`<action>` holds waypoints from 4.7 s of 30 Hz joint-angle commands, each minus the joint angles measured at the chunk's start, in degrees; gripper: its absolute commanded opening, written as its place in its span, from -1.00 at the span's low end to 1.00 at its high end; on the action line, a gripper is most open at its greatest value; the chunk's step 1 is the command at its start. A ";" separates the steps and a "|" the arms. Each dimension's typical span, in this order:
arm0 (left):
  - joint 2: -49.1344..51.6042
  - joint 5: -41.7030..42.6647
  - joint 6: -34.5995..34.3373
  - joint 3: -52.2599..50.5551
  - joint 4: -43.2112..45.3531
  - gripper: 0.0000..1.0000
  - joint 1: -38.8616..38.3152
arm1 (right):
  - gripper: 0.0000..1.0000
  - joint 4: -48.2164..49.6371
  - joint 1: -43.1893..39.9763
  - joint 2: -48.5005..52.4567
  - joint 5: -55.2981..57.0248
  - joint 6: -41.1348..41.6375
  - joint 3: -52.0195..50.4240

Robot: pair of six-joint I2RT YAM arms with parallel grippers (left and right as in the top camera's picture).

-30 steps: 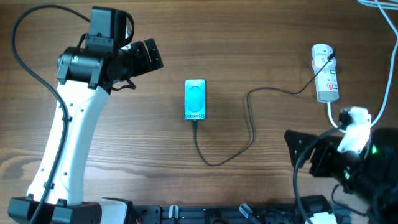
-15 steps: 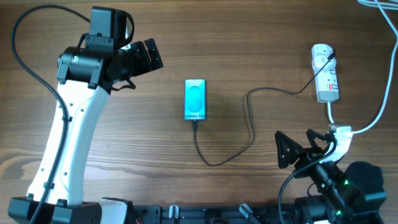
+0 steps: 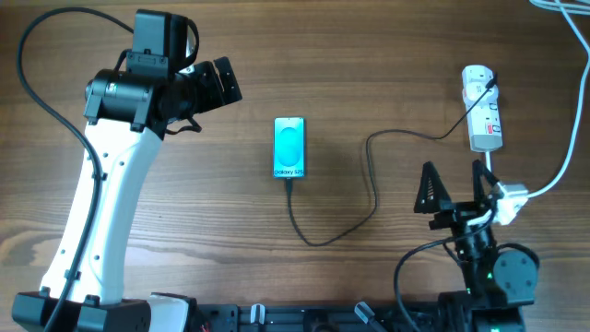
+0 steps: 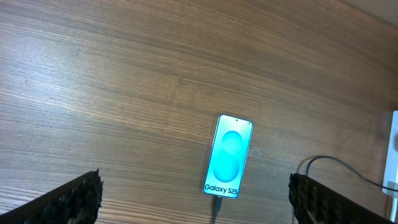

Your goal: Plug charger to phone and switch on socket

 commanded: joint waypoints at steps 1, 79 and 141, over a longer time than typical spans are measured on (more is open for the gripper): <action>0.15 -0.59 -0.48 -0.11 0.15 1.00 -0.24 | 1.00 2.75 -0.22 -3.54 1.01 -6.54 -3.78; 0.15 -0.59 -0.46 -0.11 0.15 1.00 -0.24 | 1.00 2.82 -0.98 -4.07 4.83 -19.69 -9.79; -33.83 -0.35 3.06 -37.62 8.94 1.00 -0.13 | 1.00 2.84 -0.98 -4.07 4.83 -19.69 -9.77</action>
